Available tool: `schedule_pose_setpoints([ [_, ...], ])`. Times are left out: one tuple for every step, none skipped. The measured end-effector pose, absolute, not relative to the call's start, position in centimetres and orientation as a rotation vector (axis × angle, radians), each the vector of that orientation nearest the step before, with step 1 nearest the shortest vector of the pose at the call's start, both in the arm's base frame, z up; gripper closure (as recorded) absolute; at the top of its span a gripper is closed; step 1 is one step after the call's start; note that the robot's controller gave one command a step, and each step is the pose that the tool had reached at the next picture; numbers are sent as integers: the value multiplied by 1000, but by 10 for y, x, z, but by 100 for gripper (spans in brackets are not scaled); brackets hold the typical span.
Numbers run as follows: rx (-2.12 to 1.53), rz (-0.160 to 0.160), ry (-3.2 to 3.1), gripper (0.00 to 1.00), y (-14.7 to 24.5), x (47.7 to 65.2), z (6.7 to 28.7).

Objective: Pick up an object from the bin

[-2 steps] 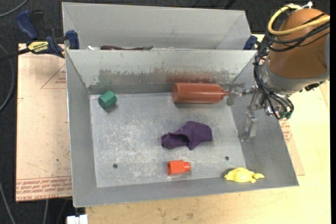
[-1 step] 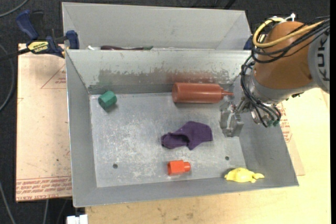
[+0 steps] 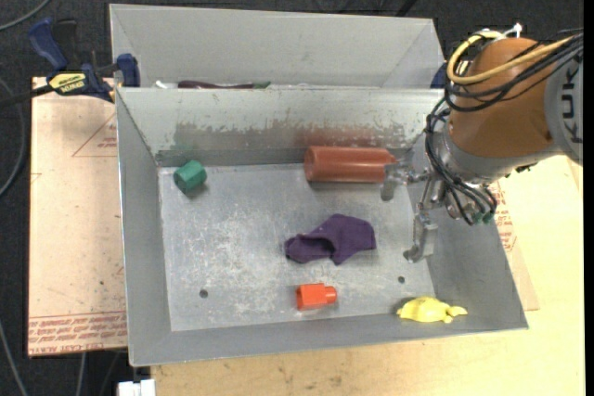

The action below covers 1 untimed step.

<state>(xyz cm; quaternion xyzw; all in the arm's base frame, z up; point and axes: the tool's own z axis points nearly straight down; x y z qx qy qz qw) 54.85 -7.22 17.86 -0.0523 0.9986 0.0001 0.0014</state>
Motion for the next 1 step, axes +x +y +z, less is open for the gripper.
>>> schedule_pose_setpoints([
  [-164,0,3134,0,-72,548,179],
])
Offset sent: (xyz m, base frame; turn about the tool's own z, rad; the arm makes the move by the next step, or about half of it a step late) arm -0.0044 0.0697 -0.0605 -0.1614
